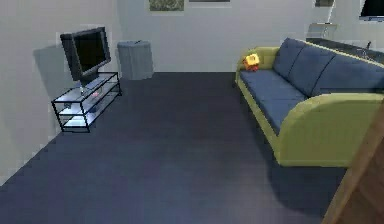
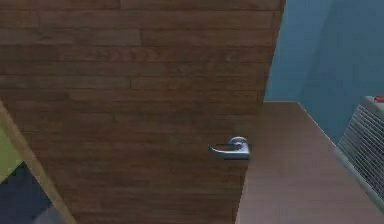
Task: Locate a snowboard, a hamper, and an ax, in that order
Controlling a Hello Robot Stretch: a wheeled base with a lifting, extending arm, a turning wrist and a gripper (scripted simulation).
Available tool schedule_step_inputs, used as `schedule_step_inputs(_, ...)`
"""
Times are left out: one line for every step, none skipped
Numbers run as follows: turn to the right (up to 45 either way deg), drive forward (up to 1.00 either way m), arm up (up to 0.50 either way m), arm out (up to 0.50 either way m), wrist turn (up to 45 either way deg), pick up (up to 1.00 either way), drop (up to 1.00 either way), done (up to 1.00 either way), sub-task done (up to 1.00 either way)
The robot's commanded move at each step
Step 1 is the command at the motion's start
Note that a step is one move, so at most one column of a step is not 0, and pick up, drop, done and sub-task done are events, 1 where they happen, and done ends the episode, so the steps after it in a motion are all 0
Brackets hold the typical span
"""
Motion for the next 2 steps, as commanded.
schedule_step_inputs(0.0,1.0,0.0,0.0,0.0,0.0,0.0,0.0,0.0)
schedule_step_inputs(12.0,0.0,0.0,0.0,0.0,0.0,0.0,0.0,0.0)
